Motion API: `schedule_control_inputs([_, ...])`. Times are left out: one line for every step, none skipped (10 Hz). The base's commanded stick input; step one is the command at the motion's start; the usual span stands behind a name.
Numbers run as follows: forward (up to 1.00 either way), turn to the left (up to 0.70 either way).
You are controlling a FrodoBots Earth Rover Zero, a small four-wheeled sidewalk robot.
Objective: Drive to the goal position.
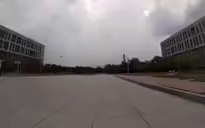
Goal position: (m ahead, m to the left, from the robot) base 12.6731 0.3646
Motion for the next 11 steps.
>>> schedule_control_inputs([0.7, -0.04])
schedule_control_inputs([0.7, -0.24])
schedule_control_inputs([0.7, -0.31])
schedule_control_inputs([0.7, -0.21])
schedule_control_inputs([0.7, -0.04])
schedule_control_inputs([0.7, 0.0])
schedule_control_inputs([0.7, 0.0])
schedule_control_inputs([0.7, 0.0])
schedule_control_inputs([0.7, 0.0])
schedule_control_inputs([0.7, 0.0])
schedule_control_inputs([0.7, 0.0])
